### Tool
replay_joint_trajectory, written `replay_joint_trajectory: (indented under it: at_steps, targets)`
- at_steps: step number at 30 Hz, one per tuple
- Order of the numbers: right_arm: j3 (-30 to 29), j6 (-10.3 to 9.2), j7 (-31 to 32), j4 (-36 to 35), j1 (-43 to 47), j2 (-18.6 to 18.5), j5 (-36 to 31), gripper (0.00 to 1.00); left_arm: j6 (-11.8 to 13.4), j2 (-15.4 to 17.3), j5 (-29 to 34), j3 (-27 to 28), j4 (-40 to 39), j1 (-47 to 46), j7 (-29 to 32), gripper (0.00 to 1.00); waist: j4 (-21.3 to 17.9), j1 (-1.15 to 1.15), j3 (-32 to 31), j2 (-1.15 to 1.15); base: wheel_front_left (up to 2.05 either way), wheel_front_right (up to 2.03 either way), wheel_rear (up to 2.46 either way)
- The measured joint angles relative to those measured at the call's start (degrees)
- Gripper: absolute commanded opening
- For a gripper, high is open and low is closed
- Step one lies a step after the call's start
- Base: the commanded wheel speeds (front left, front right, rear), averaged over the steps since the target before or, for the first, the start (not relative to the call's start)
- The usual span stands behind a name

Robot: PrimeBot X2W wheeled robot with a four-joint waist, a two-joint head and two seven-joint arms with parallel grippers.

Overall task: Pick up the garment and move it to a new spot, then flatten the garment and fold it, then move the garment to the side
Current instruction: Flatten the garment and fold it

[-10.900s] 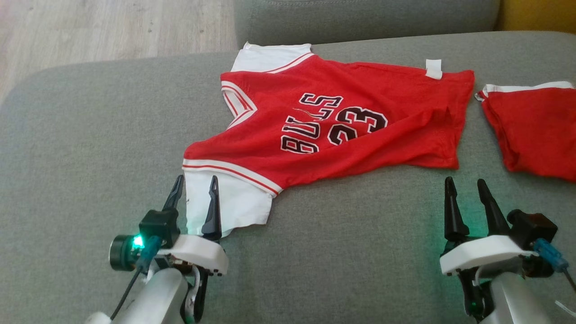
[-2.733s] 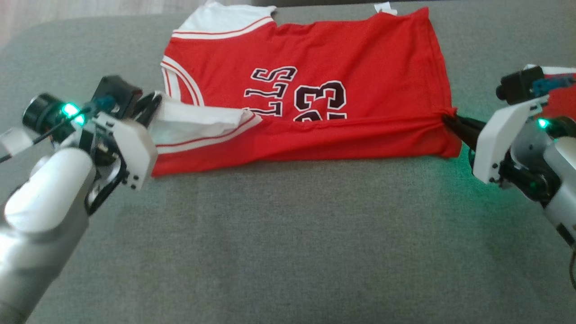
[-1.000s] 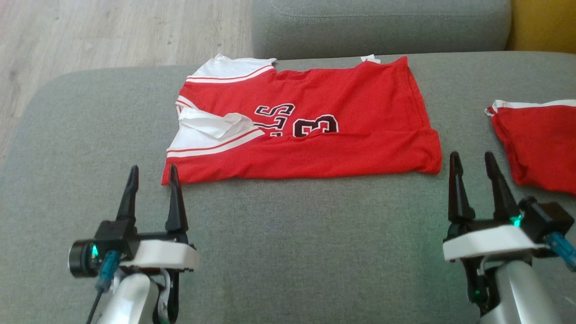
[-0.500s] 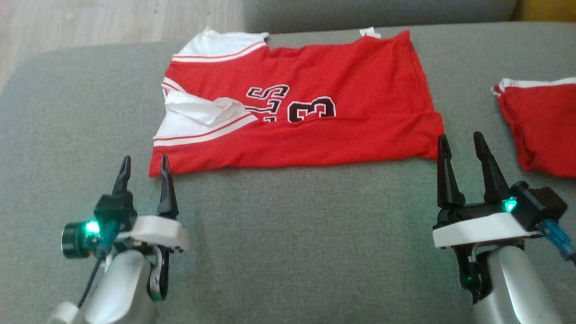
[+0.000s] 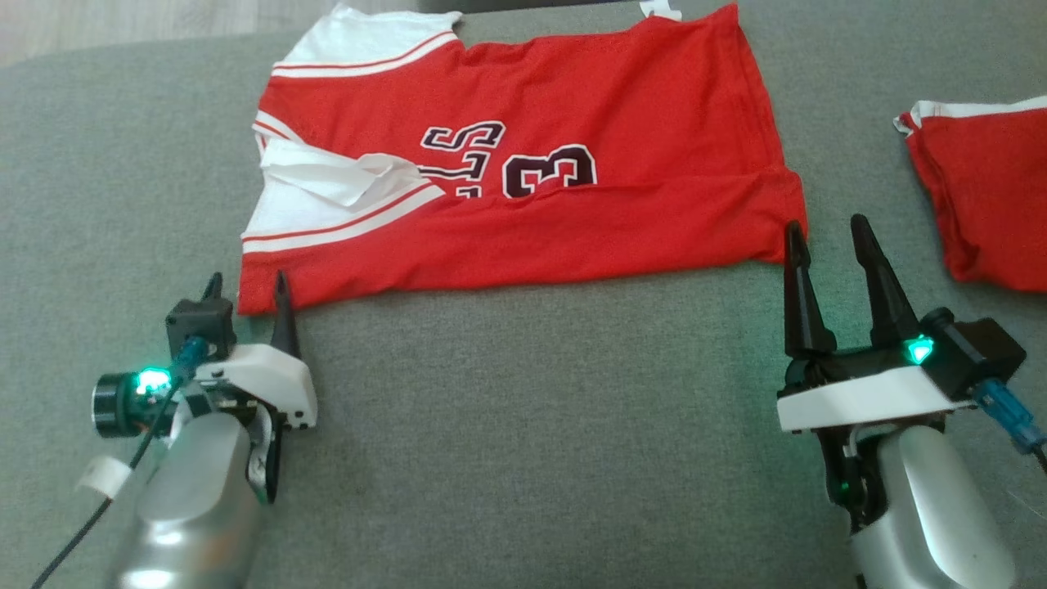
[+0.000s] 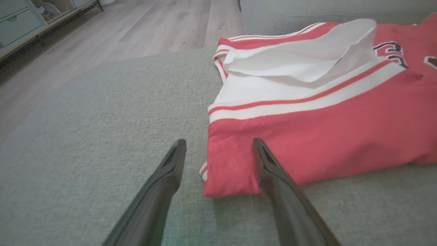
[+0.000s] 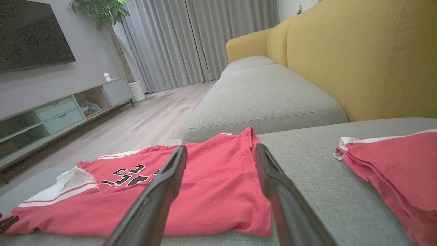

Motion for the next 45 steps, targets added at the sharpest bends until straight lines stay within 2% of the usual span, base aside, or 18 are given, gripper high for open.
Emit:
replay_joint_trajectory:
  at_steps: [7, 11, 13, 16, 20, 24, 27, 32, 35, 42, 45]
  targets:
    - [0.68, 0.0, 0.0, -0.1, -1.04, 0.0, 0.51, 1.0, -0.03, 0.58, -0.05, 0.02, 6.05, -3.97, 0.8, 1.0, -1.06, -0.01, 1.6, 0.0, 0.0, 0.0, 0.0]
    - [0.68, 0.0, 0.0, -0.1, -1.04, 0.0, 0.52, 1.0, -1.57, 0.56, -0.11, -0.23, 9.15, -6.78, 3.83, 1.0, -1.55, -0.01, 2.12, 0.0, 0.0, 0.0, 0.0]
    - [0.65, 0.0, 0.0, -0.1, -1.04, 0.0, 0.58, 1.0, -3.08, 0.55, -0.83, -0.35, 10.28, -7.86, 5.72, 0.0, -1.55, -0.01, 2.06, 0.0, 0.0, 0.0, 0.0]
    - [0.36, 0.0, 0.0, 0.25, -1.08, 0.0, 0.38, 1.0, -4.05, -0.24, -1.0, -1.25, 10.81, -8.65, 6.14, 0.0, -1.15, -0.01, 1.75, 0.0, 0.0, 0.0, 0.0]
    - [-0.67, 0.0, 0.04, 4.59, -2.48, 0.0, -2.04, 1.0, -4.28, -0.99, -1.07, -1.79, 10.9, -8.43, 2.54, 0.0, -0.19, -0.01, 0.85, 0.0, 0.0, 0.0, 0.0]
    - [-3.89, 0.0, 4.6, 10.69, -6.02, 0.0, -4.81, 1.0, -4.85, -1.35, -0.97, -2.33, 8.28, -8.04, -2.89, 0.0, 0.99, -0.01, -0.03, 0.0, 0.0, 0.0, 0.0]
    - [-7.02, 0.0, 8.79, 15.93, -9.61, -0.01, -5.64, 1.0, -5.26, -1.43, 0.15, -3.32, 4.02, -8.1, -4.7, 0.0, 1.95, -0.01, -0.45, 0.0, 0.0, 0.0, 0.0]
    - [-9.57, 0.0, 14.36, 25.25, -14.95, -0.03, -4.69, 1.0, -5.32, -1.38, 2.23, -4.53, -2.87, -8.06, -5.32, 0.0, 3.23, -0.01, -0.54, 0.0, 0.0, 0.0, 0.0]
    - [-9.99, 0.0, 16.4, 30.03, -17.44, -0.03, -7.06, 1.0, -5.32, -1.38, 2.55, -5.1, -5.41, -7.68, -5.33, 0.0, 3.67, -0.01, -0.32, 0.0, 0.0, 0.0, 0.0]
    - [-9.25, 0.0, 18.78, 37.07, -22.4, -0.25, -13.26, 1.0, -5.31, -1.32, 3.04, -5.86, -6.79, -5.33, -5.33, 0.0, 4.18, -0.01, -0.09, 0.0, 0.0, 0.0, 0.0]
    - [-8.27, 0.0, 19.19, 38.97, -23.42, -0.57, -13.73, 0.98, -5.3, -1.29, 3.04, -6.23, -6.49, -4.94, -5.23, 0.0, 4.27, -0.01, -0.29, 0.0, 0.0, 0.0, 0.0]
